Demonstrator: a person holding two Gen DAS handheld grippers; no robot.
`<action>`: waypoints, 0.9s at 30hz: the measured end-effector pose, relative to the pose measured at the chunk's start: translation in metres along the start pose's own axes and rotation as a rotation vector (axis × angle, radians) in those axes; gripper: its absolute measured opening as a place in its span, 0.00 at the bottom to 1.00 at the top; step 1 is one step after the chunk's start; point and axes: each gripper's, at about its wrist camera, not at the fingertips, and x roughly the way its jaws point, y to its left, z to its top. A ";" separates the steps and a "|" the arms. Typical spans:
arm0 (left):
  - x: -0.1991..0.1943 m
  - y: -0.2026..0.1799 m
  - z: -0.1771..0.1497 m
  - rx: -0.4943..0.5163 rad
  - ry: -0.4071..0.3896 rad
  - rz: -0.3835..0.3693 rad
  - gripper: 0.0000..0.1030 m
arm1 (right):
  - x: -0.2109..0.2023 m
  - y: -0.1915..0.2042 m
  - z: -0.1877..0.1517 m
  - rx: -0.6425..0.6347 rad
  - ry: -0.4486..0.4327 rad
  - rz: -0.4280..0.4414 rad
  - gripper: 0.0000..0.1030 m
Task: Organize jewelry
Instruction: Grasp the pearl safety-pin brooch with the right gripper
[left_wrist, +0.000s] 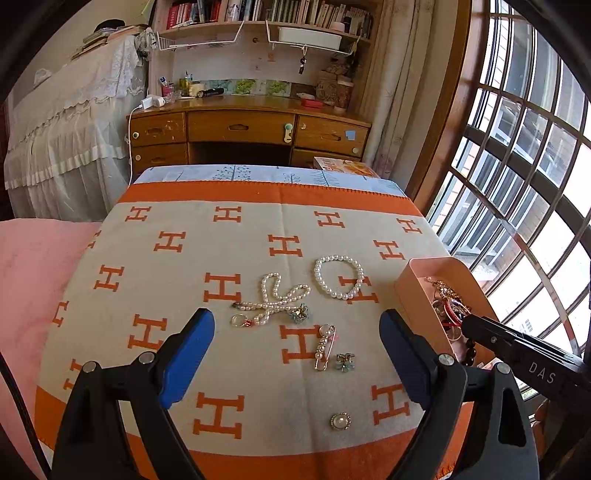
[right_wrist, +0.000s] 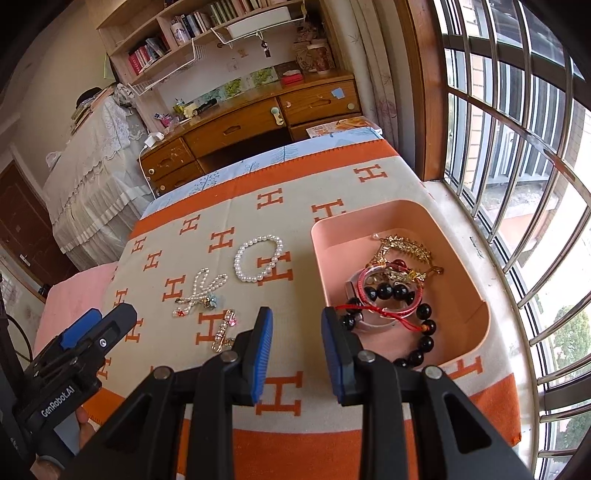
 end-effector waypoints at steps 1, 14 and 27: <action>0.000 0.002 0.000 -0.001 0.000 0.002 0.87 | 0.000 0.002 0.000 -0.005 0.000 0.002 0.27; -0.010 0.073 0.012 -0.111 0.018 0.155 0.87 | 0.017 0.028 0.006 -0.089 0.040 0.047 0.27; 0.039 0.096 0.005 -0.165 0.146 0.124 0.87 | 0.104 0.049 0.009 -0.056 0.352 0.199 0.27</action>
